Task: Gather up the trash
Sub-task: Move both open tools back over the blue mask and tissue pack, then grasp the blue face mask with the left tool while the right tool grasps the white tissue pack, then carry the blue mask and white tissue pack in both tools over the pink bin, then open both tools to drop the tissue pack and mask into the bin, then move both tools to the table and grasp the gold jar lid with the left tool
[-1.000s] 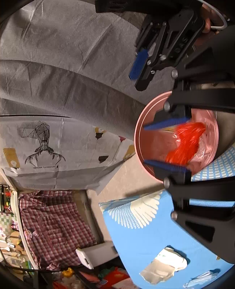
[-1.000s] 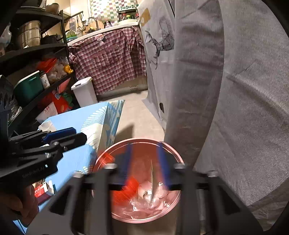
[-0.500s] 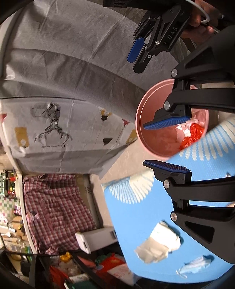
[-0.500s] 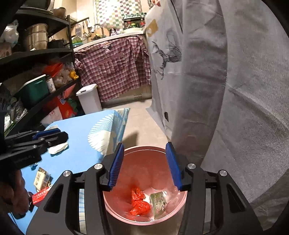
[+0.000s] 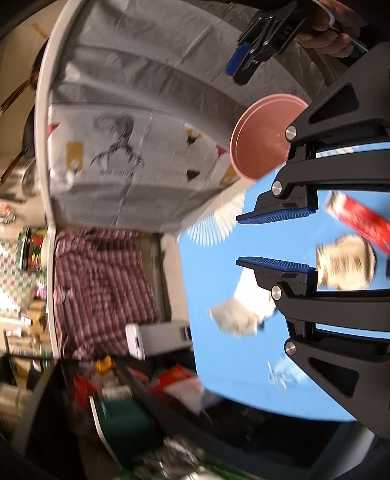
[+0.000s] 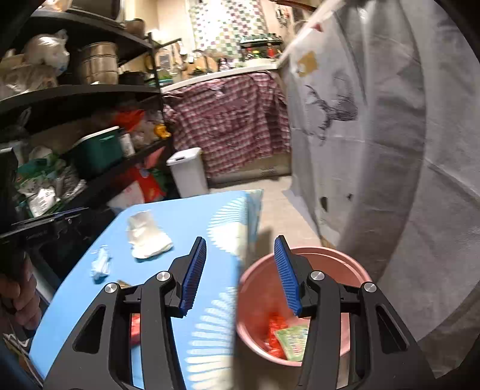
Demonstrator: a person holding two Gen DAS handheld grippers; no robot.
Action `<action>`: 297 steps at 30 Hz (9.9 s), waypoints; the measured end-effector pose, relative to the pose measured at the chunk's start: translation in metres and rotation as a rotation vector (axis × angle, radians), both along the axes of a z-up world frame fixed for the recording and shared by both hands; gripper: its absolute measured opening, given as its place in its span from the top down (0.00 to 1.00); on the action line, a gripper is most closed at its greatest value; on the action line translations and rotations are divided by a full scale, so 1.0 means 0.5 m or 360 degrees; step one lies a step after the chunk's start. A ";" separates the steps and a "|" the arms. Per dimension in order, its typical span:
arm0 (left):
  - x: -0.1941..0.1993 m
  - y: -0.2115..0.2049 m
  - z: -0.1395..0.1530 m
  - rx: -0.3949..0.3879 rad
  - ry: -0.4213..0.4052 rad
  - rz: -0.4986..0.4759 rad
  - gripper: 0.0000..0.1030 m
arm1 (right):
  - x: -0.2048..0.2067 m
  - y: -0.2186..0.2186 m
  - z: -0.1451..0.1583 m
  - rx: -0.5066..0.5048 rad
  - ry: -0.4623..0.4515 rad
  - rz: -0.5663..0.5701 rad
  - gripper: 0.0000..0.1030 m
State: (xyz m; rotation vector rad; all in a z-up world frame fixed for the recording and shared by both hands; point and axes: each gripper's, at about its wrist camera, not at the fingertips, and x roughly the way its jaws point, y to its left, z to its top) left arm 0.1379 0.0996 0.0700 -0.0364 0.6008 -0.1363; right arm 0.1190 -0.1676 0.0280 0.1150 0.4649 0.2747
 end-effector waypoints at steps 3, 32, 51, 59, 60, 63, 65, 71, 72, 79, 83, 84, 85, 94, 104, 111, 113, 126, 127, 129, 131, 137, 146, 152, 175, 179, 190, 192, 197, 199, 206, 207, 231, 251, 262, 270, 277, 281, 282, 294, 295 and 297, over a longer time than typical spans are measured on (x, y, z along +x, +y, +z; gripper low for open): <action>-0.019 0.053 0.005 -0.0009 -0.0016 0.0079 0.78 | -0.019 0.053 0.005 0.0005 -0.0026 0.0050 0.54; -0.090 0.303 -0.034 -0.0016 0.0037 0.0426 0.78 | -0.004 0.437 -0.173 -0.0262 0.0391 0.0296 0.35; 0.005 0.300 -0.161 -0.0062 0.0278 0.0423 0.76 | 0.042 0.465 -0.231 -0.0358 0.0593 0.0375 0.33; 0.065 0.273 -0.235 -0.0027 0.0464 0.0447 0.49 | 0.061 0.434 -0.224 -0.0293 0.0625 0.0438 0.43; 0.070 0.276 -0.243 -0.0038 0.0489 0.0463 0.49 | 0.063 0.430 -0.223 -0.0281 0.0627 0.0437 0.43; 0.086 0.286 -0.269 -0.0082 0.0579 0.0519 0.49 | 0.067 0.416 -0.216 -0.0254 0.0620 0.0434 0.44; 0.093 0.291 -0.289 -0.0109 0.0643 0.0540 0.48 | 0.069 0.409 -0.212 -0.0237 0.0610 0.0441 0.44; 0.098 0.291 -0.298 -0.0126 0.0656 0.0557 0.51 | 0.071 0.399 -0.203 -0.0197 0.0579 0.0465 0.46; 0.097 0.291 -0.296 -0.0125 0.0648 0.0555 0.59 | 0.071 0.399 -0.203 -0.0196 0.0576 0.0468 0.46; 0.085 0.278 -0.266 -0.0062 0.0582 0.0516 0.82 | 0.066 0.394 -0.206 -0.0207 0.0568 0.0470 0.50; 0.076 0.279 -0.245 -0.0056 0.0548 0.0505 0.82 | 0.063 0.395 -0.211 -0.0247 0.0569 0.0458 0.50; 0.074 0.279 -0.239 -0.0060 0.0544 0.0502 0.82 | 0.063 0.397 -0.214 -0.0264 0.0574 0.0464 0.47; 0.071 0.280 -0.236 -0.0065 0.0539 0.0499 0.82 | 0.063 0.401 -0.217 -0.0288 0.0575 0.0466 0.46; 0.039 0.283 -0.205 -0.0059 0.0477 0.0476 0.82 | 0.060 0.427 -0.232 -0.0444 0.0553 0.0440 0.37; 0.011 0.271 -0.167 -0.0035 0.0385 0.0460 0.82 | 0.048 0.411 -0.211 -0.0426 0.0512 0.0394 0.49; -0.014 0.254 -0.135 -0.0031 0.0315 0.0440 0.82 | 0.020 0.375 -0.156 -0.0361 0.0428 0.0364 0.49; -0.022 0.245 -0.124 -0.0033 0.0292 0.0432 0.82 | 0.011 0.359 -0.139 -0.0334 0.0400 0.0354 0.49; -0.075 0.173 -0.048 -0.0044 0.0100 0.0372 0.82 | -0.020 0.231 -0.020 -0.0255 0.0198 0.0228 0.49; -0.077 0.169 -0.046 -0.0046 0.0094 0.0367 0.82 | -0.020 0.220 -0.013 -0.0252 0.0190 0.0216 0.49; -0.079 0.158 -0.042 -0.0042 0.0081 0.0349 0.82 | -0.018 0.196 0.004 -0.0248 0.0171 0.0193 0.49; -0.081 0.147 -0.039 -0.0039 0.0074 0.0334 0.82 | -0.018 0.168 0.026 -0.0242 0.0138 0.0168 0.49; -0.087 0.116 -0.027 -0.0046 0.0045 0.0285 0.82 | -0.017 0.076 0.078 -0.0238 0.0032 0.0088 0.49; -0.075 0.068 -0.031 -0.0028 0.0041 0.0208 0.82 | -0.007 -0.029 0.066 -0.0239 -0.0052 -0.0070 0.49; -0.061 0.035 -0.037 -0.0017 0.0036 0.0170 0.82 | 0.002 -0.054 0.032 -0.0206 0.0003 -0.0109 0.49; 0.006 -0.076 -0.073 -0.0007 0.0057 0.0028 0.82 | 0.037 -0.108 -0.007 -0.0190 0.0056 -0.0194 0.49; 0.013 -0.094 -0.081 0.0004 0.0062 0.0001 0.82 | 0.040 -0.106 -0.012 -0.0197 0.0061 -0.0190 0.49; 0.035 -0.123 -0.091 0.0015 0.0074 -0.0036 0.82 | 0.050 -0.109 -0.020 -0.0209 0.0069 -0.0200 0.49; 0.040 -0.126 -0.091 0.0015 0.0075 -0.0044 0.82 | 0.051 -0.110 -0.021 -0.0211 0.0071 -0.0202 0.49; 0.049 -0.144 -0.093 0.0016 0.0084 -0.0070 0.82 | 0.053 -0.114 -0.022 -0.0208 0.0079 -0.0214 0.49; 0.049 -0.151 -0.094 0.0017 0.0086 -0.0080 0.82 | 0.055 -0.115 -0.023 -0.0205 0.0083 -0.0218 0.49; 0.055 -0.177 -0.096 0.0013 0.0097 -0.0108 0.82 | 0.062 -0.118 -0.023 -0.0199 0.0092 -0.0227 0.49; 0.056 -0.179 -0.097 0.0012 0.0099 -0.0112 0.82 | 0.062 -0.118 -0.023 -0.0197 0.0093 -0.0228 0.49; 0.085 -0.258 -0.134 0.0010 0.0167 -0.0233 0.82 | 0.078 -0.142 -0.037 -0.0194 0.0144 -0.0277 0.49; 0.115 -0.335 -0.165 -0.0002 0.0218 -0.0367 0.81 | 0.100 -0.156 -0.060 -0.0205 0.0219 -0.0290 0.49; 0.123 -0.337 -0.157 -0.0025 0.0201 -0.0371 0.61 | 0.104 -0.153 -0.064 -0.0259 0.0208 -0.0305 0.29; 0.112 -0.294 -0.140 -0.0032 0.0179 -0.0309 0.61 | 0.096 -0.147 -0.058 -0.0251 0.0184 -0.0291 0.29; 0.072 -0.193 -0.102 -0.0030 0.0128 -0.0214 0.62 | 0.062 -0.093 -0.041 -0.0271 0.0115 -0.0168 0.30; 0.044 -0.119 -0.079 -0.0040 0.0103 -0.0126 0.67 | 0.038 -0.056 -0.030 -0.0246 0.0083 -0.0085 0.40; 0.037 -0.101 -0.075 -0.0043 0.0098 -0.0102 0.70 | 0.036 -0.048 -0.030 -0.0231 0.0088 -0.0065 0.46; -0.033 0.068 -0.116 0.0007 0.0175 0.0082 0.86 | 0.015 0.100 -0.062 -0.0150 0.0212 0.0319 0.69; -0.035 0.075 -0.123 0.0008 0.0189 0.0086 0.86 | 0.019 0.112 -0.069 -0.0146 0.0233 0.0349 0.69; -0.040 0.084 -0.135 0.0007 0.0212 0.0088 0.86 | 0.024 0.135 -0.086 -0.0152 0.0278 0.0403 0.69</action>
